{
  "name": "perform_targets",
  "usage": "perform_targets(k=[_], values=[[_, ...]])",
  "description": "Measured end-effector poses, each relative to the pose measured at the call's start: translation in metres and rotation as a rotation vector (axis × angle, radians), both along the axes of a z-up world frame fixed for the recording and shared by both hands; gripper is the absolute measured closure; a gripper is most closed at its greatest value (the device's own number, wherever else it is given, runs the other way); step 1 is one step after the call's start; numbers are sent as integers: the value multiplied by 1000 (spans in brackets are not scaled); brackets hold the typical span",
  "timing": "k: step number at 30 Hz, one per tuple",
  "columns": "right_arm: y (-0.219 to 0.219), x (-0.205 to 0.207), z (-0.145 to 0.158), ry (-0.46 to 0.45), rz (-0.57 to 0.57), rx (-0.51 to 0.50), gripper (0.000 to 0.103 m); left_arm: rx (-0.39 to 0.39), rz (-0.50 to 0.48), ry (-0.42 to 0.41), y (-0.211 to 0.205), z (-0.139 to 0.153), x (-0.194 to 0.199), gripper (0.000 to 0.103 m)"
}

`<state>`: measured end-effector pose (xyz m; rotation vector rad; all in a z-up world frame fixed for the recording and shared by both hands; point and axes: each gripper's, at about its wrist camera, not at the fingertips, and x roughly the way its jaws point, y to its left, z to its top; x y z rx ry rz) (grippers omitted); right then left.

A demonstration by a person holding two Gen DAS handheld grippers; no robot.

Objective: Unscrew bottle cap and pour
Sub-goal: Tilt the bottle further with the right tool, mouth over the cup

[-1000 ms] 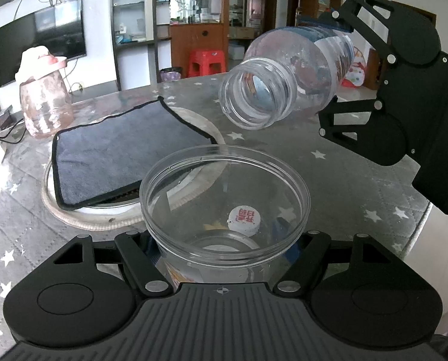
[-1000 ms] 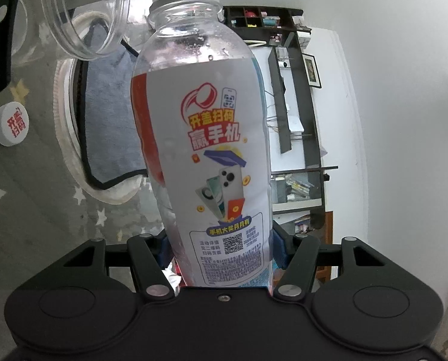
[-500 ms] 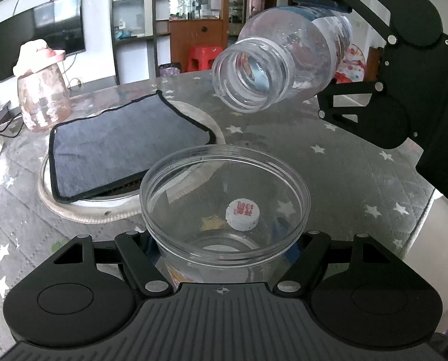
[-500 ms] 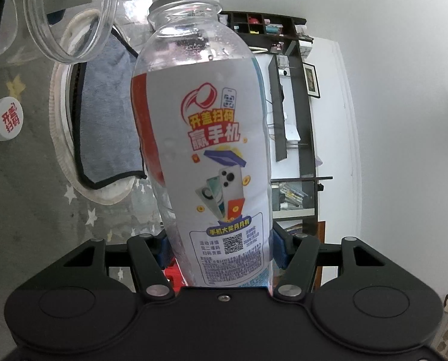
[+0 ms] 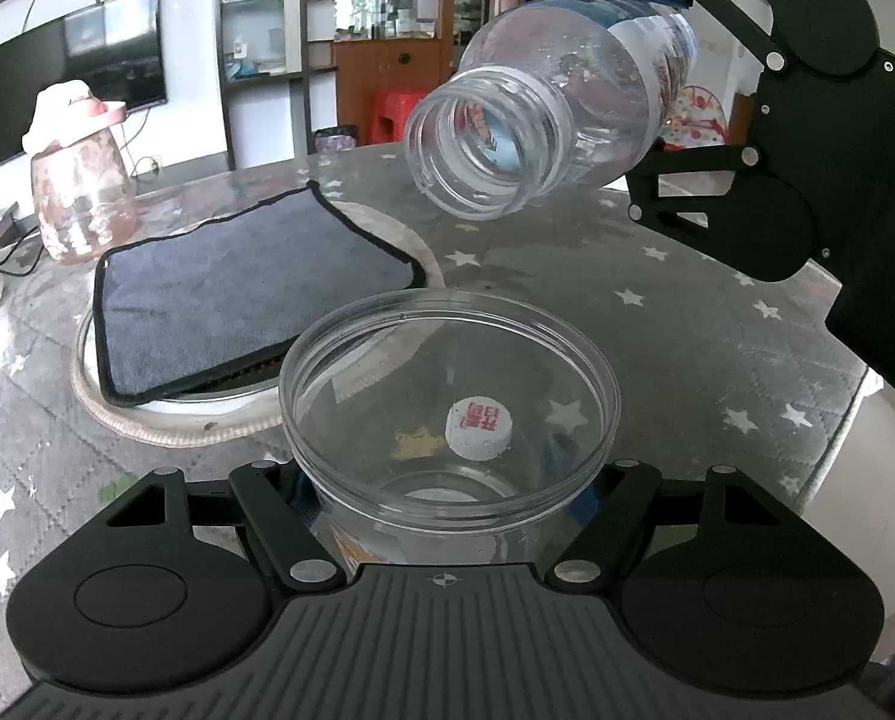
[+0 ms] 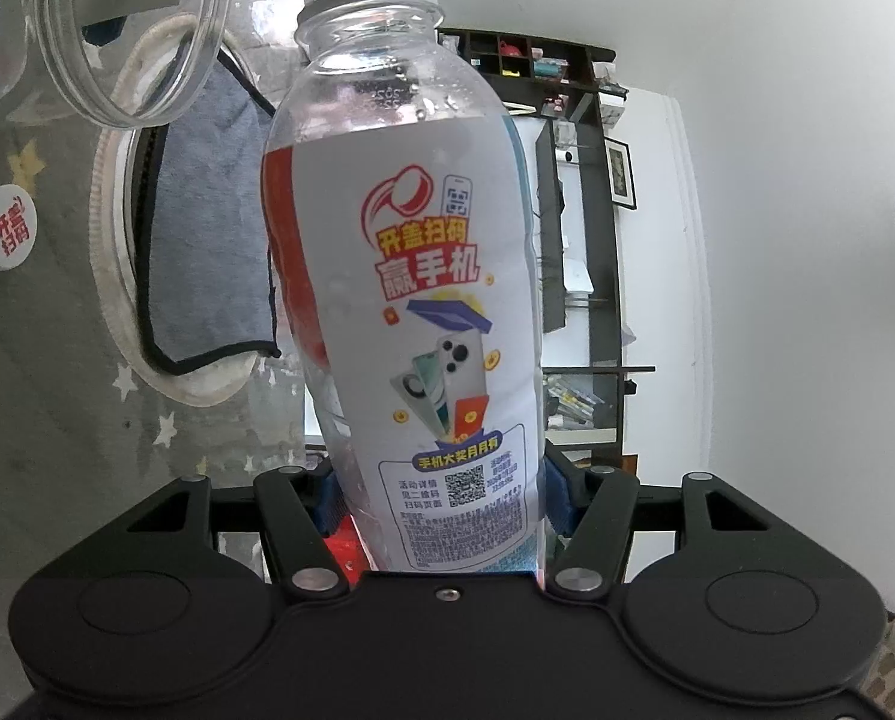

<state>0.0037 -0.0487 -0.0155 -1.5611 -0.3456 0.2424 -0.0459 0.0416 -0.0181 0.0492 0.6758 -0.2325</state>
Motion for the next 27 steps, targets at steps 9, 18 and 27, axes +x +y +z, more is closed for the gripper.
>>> perform_targets(k=[9, 18, 27], values=[[1, 2, 3, -35, 5, -29, 39, -3, -2, -1, -1, 1, 0, 28], [-5, -5, 6, -72, 3, -59, 39, -7, -3, -5, 0, 1, 0, 28], [1, -6, 10, -114, 9, -84, 39, -13, -9, -10, -1, 3, 2, 28]])
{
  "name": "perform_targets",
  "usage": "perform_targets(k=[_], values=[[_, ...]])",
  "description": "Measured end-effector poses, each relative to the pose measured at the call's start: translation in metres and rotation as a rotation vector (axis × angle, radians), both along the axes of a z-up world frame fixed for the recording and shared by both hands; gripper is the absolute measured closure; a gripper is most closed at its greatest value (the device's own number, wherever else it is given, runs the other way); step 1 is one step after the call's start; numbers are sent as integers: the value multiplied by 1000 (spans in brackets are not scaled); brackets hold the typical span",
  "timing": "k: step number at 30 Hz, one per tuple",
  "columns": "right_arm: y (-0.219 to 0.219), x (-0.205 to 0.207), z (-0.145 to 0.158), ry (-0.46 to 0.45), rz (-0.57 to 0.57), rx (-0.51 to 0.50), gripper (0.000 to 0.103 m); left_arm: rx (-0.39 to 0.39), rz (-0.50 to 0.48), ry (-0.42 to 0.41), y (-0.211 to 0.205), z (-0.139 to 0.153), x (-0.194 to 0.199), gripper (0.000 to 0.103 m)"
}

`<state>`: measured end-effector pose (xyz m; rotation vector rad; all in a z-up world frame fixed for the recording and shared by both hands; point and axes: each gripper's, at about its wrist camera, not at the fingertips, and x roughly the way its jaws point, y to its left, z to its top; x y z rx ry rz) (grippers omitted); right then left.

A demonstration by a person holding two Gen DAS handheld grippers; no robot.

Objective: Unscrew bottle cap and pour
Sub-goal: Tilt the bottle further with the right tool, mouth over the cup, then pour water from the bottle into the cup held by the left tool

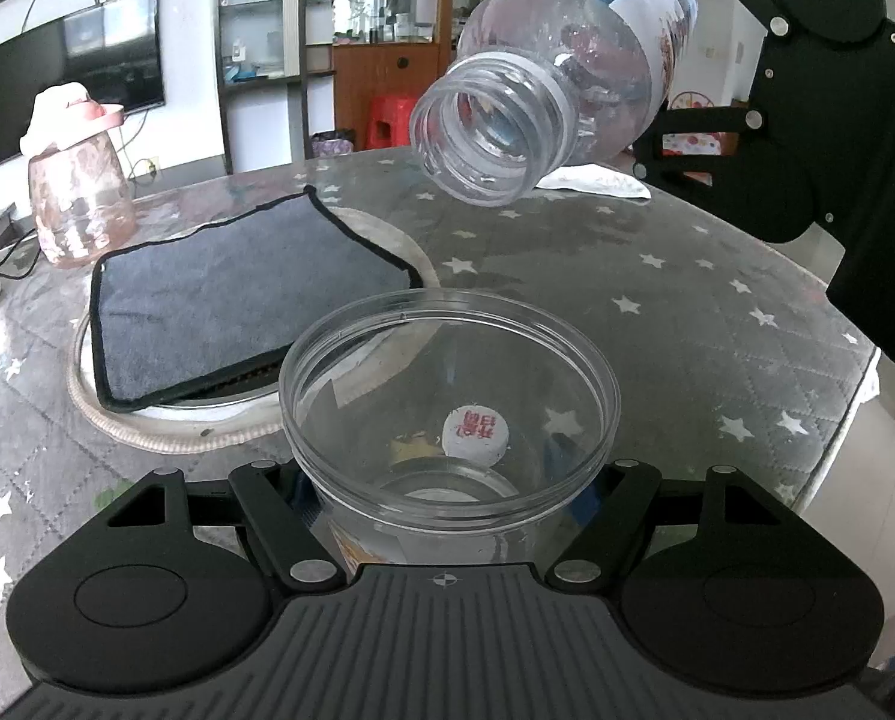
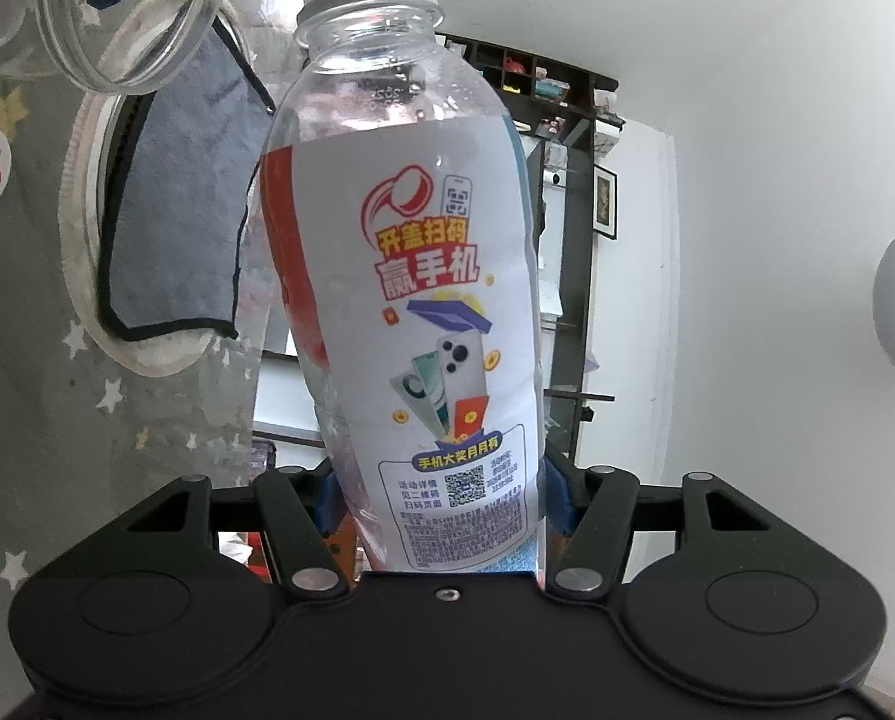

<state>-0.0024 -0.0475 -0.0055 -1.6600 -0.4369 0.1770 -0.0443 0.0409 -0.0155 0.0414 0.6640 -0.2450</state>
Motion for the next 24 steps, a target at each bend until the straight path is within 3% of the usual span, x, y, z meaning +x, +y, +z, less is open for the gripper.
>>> perform_targets(k=[24], values=[[-5, 0, 11, -92, 1, -53, 39, -6, -21, -14, -4, 5, 0, 28]])
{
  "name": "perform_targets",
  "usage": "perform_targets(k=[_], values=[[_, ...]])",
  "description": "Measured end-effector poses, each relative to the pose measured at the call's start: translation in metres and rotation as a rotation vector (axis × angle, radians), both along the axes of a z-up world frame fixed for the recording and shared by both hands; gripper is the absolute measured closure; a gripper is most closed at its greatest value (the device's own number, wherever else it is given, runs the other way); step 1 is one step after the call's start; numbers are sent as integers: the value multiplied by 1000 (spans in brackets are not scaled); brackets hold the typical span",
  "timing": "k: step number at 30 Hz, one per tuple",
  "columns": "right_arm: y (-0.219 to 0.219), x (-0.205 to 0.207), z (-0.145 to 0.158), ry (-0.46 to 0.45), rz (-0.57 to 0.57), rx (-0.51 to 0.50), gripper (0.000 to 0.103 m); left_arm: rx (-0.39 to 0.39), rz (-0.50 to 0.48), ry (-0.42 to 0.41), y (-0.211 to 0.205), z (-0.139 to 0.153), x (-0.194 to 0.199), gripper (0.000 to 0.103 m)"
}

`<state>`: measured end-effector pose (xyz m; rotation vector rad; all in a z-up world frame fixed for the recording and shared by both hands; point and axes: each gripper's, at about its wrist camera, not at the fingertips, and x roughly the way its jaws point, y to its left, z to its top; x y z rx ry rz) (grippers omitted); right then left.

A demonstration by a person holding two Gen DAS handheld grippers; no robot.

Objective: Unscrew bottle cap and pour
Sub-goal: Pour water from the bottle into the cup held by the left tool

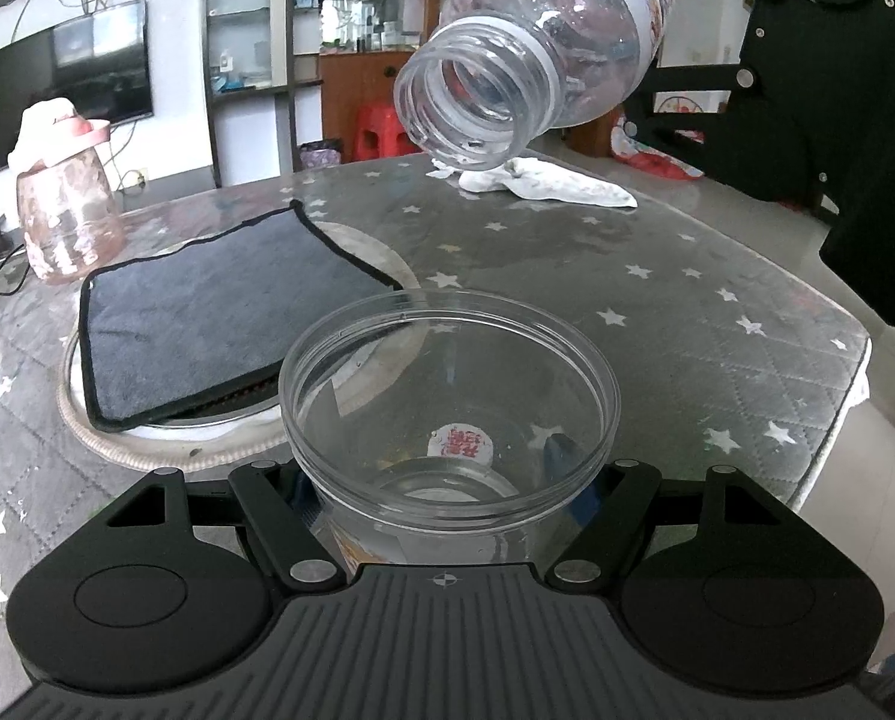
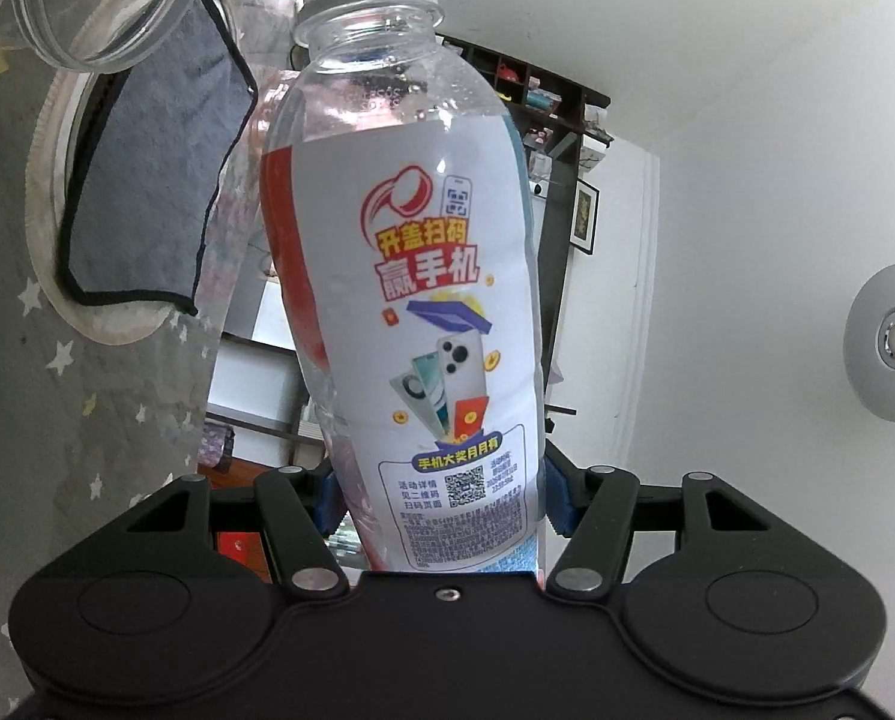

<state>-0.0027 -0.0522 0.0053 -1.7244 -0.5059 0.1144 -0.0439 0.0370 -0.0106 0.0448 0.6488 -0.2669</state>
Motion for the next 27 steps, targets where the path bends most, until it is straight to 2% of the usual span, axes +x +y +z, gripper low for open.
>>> perform_targets(k=[27], values=[[2, 7, 4, -71, -1, -61, 39, -5, -7, -4, -1, 1, -1, 28]])
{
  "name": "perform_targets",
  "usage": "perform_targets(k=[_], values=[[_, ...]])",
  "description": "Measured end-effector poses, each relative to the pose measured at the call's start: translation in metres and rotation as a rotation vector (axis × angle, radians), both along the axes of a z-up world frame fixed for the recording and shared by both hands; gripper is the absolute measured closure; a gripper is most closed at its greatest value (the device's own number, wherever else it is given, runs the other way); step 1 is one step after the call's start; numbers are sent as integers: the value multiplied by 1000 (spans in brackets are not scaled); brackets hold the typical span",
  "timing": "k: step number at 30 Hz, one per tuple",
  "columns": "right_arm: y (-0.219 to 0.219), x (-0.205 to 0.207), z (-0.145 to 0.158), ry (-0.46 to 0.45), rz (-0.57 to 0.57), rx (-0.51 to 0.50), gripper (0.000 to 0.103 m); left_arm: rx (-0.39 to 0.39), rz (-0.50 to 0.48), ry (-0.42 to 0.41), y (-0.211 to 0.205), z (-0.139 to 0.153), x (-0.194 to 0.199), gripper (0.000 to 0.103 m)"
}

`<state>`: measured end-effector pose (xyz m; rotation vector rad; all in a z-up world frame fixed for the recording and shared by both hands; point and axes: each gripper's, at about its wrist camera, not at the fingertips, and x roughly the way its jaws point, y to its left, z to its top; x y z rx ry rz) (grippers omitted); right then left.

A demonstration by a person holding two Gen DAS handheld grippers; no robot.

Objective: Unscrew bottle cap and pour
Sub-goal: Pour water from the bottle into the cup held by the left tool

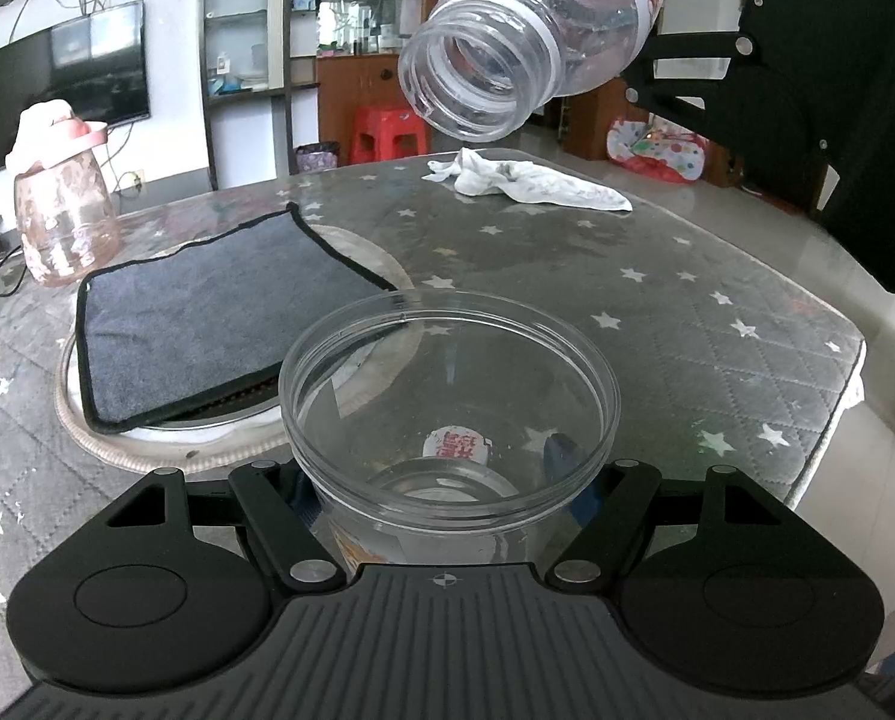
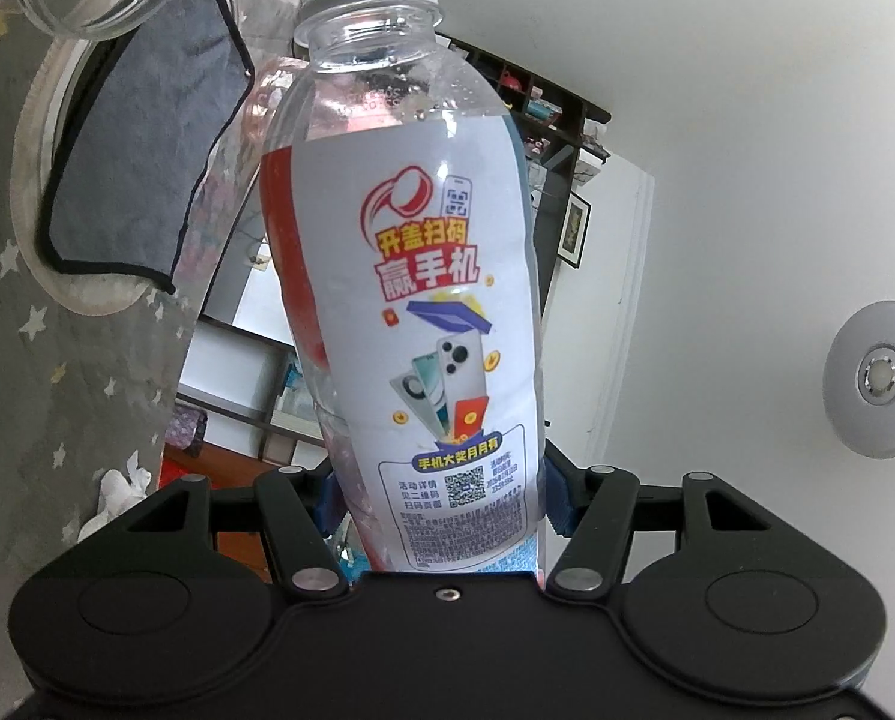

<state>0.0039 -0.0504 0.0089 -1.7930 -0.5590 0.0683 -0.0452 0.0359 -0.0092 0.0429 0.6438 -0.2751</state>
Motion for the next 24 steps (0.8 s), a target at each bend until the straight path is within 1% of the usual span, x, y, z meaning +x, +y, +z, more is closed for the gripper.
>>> perform_targets(k=[15, 24], values=[[-1, 2, 3, -33, -7, -25, 39, -1, -7, -3, -1, 0, -2, 28], [-1, 3, 4, -34, -12, -33, 39, -2, -8, 1, 0, 0, 1, 28]])
